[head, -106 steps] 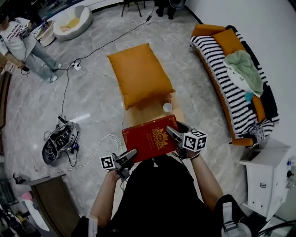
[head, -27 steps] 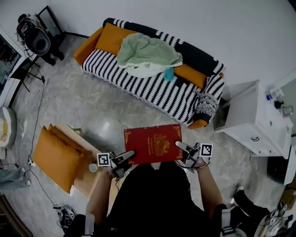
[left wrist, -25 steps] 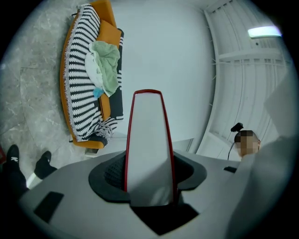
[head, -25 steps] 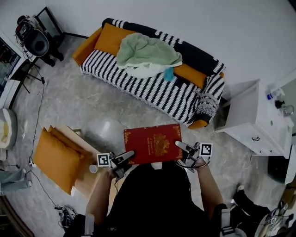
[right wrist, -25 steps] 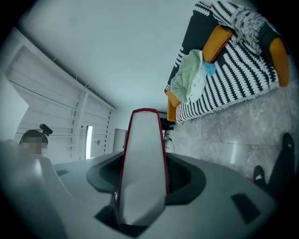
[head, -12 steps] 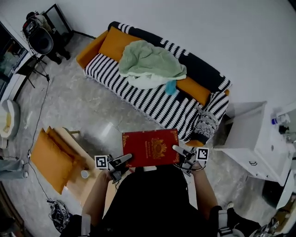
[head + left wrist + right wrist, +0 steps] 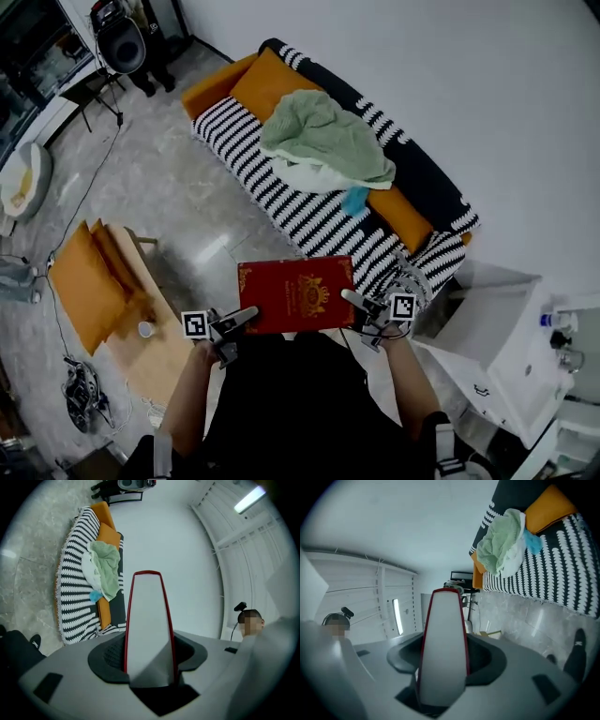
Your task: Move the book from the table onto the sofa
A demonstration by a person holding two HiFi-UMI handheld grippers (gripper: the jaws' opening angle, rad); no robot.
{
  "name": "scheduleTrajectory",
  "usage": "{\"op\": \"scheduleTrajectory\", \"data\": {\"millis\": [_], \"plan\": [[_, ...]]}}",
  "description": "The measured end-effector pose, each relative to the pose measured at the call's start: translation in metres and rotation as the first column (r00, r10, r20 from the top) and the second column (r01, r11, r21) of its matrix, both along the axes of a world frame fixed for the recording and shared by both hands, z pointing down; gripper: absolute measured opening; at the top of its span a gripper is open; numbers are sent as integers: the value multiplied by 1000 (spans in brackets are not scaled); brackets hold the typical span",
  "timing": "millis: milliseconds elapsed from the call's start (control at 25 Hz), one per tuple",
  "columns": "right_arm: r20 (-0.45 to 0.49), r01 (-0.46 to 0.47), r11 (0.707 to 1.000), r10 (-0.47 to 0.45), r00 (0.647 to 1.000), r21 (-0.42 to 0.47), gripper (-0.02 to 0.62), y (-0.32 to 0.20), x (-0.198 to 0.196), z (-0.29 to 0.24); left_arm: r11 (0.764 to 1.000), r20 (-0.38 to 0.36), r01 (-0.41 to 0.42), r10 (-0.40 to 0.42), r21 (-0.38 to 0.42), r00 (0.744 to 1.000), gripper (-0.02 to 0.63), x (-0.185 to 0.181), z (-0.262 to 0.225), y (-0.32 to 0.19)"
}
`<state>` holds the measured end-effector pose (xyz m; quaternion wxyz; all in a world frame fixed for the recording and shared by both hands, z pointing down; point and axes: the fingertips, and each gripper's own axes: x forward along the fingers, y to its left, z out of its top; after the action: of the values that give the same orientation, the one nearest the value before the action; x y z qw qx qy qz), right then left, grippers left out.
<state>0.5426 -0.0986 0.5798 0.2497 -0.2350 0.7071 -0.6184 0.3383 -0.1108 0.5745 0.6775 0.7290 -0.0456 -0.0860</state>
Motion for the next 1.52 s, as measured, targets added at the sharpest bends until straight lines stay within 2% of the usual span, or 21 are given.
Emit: {"op": "scheduleTrajectory", "data": {"millis": [160, 480, 600, 800, 960, 1080, 1240, 1360, 1520], "plan": [[-14, 24, 1000, -24, 1000, -9, 249, -15, 3, 0, 999, -15, 42, -43, -31, 999, 241, 3, 6, -10], [-52, -23, 997, 20, 998, -70, 249, -70, -2, 15, 997, -42, 19, -23, -78, 999, 241, -3, 28, -73], [-71, -70, 995, 64, 995, -76, 249, -96, -9, 8, 996, -60, -17, 12, -84, 998, 241, -8, 30, -110], [-89, -162, 985, 156, 984, -60, 247, -146, -14, 6, 991, -60, -125, 121, -57, 991, 241, -11, 30, -179], [-91, -210, 977, 206, 974, -43, 247, -178, -19, 2, 986, -73, -155, 151, -58, 986, 241, -14, 24, -219], [-83, -230, 972, 225, 971, -56, 247, -192, -23, 3, 988, -80, -140, 134, -71, 988, 242, -17, 22, -235], [-82, -237, 968, 231, 970, -85, 245, -213, -18, 10, 994, -90, -68, 60, -80, 994, 245, -16, 29, -261], [-71, -213, 973, 207, 976, -93, 245, -230, -12, 14, 995, -86, -24, 16, -96, 996, 250, -12, 33, -274], [-15, -173, 977, 173, 985, -121, 245, -254, 2, 24, 997, -91, -5, -2, -80, 996, 267, -1, 26, -291]]}}
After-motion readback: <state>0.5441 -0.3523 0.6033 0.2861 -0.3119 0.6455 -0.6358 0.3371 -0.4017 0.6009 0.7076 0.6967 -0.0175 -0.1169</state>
